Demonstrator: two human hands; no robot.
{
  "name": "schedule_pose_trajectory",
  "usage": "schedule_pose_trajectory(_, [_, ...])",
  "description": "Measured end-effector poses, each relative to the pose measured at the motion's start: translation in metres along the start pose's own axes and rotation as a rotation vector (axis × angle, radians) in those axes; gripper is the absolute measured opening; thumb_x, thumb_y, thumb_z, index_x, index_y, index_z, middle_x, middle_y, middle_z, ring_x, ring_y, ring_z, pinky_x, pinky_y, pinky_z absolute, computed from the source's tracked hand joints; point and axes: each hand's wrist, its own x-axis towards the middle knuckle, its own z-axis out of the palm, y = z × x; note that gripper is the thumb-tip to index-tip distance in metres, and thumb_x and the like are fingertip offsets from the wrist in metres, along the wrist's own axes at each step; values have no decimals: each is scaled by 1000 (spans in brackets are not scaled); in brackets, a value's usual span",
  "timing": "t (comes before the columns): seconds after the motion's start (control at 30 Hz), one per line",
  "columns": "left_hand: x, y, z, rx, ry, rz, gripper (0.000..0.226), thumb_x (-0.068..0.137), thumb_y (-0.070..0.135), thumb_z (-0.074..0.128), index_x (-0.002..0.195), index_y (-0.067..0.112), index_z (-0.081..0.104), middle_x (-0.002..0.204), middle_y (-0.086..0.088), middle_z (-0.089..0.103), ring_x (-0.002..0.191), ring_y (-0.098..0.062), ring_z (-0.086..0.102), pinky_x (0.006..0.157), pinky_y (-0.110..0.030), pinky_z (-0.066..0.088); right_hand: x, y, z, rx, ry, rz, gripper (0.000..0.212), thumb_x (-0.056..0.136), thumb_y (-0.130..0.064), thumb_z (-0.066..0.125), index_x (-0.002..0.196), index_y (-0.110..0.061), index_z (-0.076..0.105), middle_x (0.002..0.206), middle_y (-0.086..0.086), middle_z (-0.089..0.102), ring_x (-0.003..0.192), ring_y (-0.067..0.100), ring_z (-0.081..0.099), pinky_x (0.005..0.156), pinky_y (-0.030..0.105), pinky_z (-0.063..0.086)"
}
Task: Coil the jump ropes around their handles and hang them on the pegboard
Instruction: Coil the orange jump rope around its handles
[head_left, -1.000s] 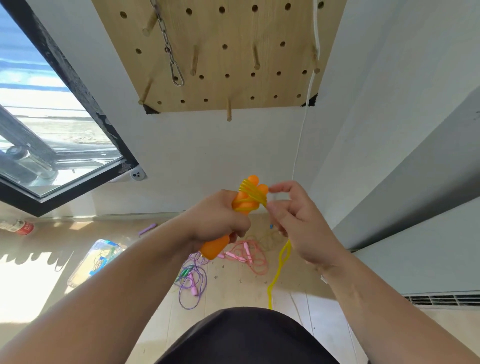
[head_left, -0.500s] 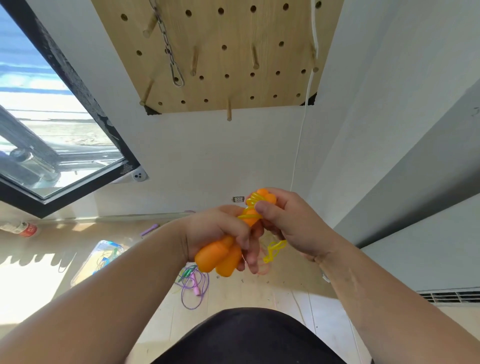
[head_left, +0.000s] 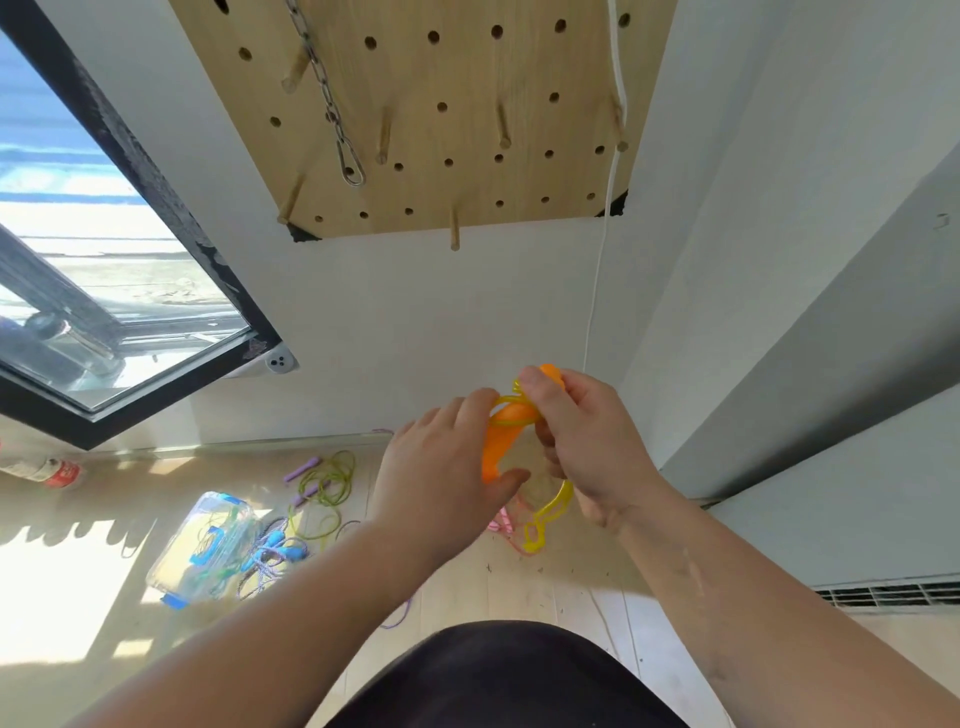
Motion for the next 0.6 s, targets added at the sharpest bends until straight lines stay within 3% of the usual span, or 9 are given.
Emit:
schedule_pose_trajectory(0.07, [3,-3,5,142,8,54,71,60,58,86,110,19,54,82,4,69,68,-22,69,58,-31,44,-2,-3,4,115,-13,66,39,98,-38,63,67,-19,47,49,-4,30,43,13,22,43,24,21])
schedule_pose_trajectory(0.13, [12,-1,3,208,-14,63,57,63,48,84,95,19,47,66,4,59,54,-24,64,52,-28,33,-3,-5,7,182,-11,93,39,97,-39,63,67,-20,47,49,-5,30,43,12,21,43,24,20])
schedule_pose_trajectory(0.23, [24,3,-7,137,-94,-61,36,79,33,66,92,21,34,72,7,46,69,-28,57,59,-33,36,-4,-3,7,86,-4,-25,37,95,-51,61,79,-18,54,52,-8,34,46,10,28,48,28,24])
schedule_pose_trajectory(0.3, [31,1,-11,29,-147,-115,34,75,30,68,87,21,38,70,7,47,66,-26,52,57,-33,35,-5,-2,5,37,-56,-88,40,92,-54,57,107,-17,60,55,-6,36,51,11,32,53,28,26])
schedule_pose_trajectory(0.37, [35,-3,-14,-155,-199,-214,32,68,26,74,81,19,46,67,4,52,62,-23,53,53,-31,37,-5,1,-3,-60,-102,-73,59,95,-48,54,148,-28,39,62,1,39,59,14,38,57,29,33])
schedule_pose_trajectory(0.4, [37,-6,-16,-265,-215,-280,31,66,23,76,80,15,50,66,2,53,60,-22,53,54,-31,40,-6,2,-8,-159,-101,-82,66,99,-42,54,157,-29,25,65,4,43,62,14,42,61,27,37])
schedule_pose_trajectory(0.5, [39,-11,-15,-471,-287,-378,36,61,19,80,83,4,55,65,-8,52,57,-26,54,55,-36,48,-10,1,-18,-327,-95,-140,68,103,-32,53,161,-28,17,69,4,49,65,8,48,65,15,41])
schedule_pose_trajectory(0.6, [38,-7,-17,-690,-345,-427,49,50,22,77,88,-1,55,70,-18,57,64,-39,67,61,-57,58,-15,-3,-19,-332,-105,-187,68,103,-30,53,161,-28,16,60,-4,47,65,7,50,68,13,43])
